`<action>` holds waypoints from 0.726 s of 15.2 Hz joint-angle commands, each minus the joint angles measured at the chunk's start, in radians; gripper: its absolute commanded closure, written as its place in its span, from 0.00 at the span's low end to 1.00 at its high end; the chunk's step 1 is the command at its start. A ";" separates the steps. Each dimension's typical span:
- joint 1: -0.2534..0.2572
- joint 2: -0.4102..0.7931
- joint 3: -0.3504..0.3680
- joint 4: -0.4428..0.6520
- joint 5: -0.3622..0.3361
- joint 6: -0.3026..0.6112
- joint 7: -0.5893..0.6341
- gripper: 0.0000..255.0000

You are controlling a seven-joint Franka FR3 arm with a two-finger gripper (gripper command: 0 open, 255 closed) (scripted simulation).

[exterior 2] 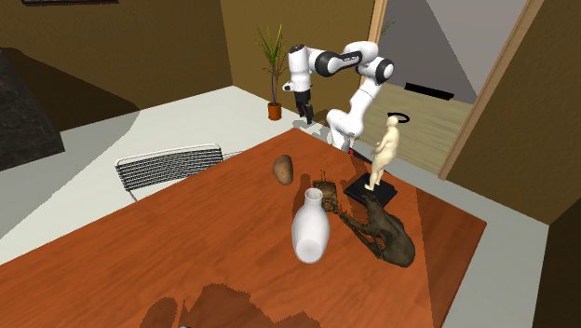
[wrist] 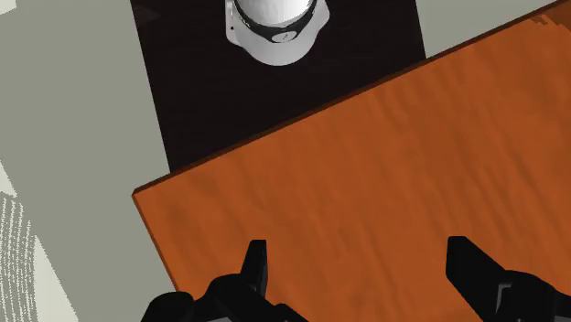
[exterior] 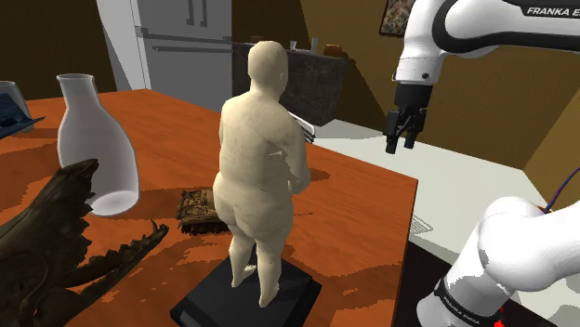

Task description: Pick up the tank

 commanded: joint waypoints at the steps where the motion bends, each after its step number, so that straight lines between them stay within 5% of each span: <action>1: 0.000 0.000 0.000 0.000 0.000 0.000 0.000 0.00; 11: 0.140 0.234 0.078 0.097 0.085 0.214 -0.111 0.00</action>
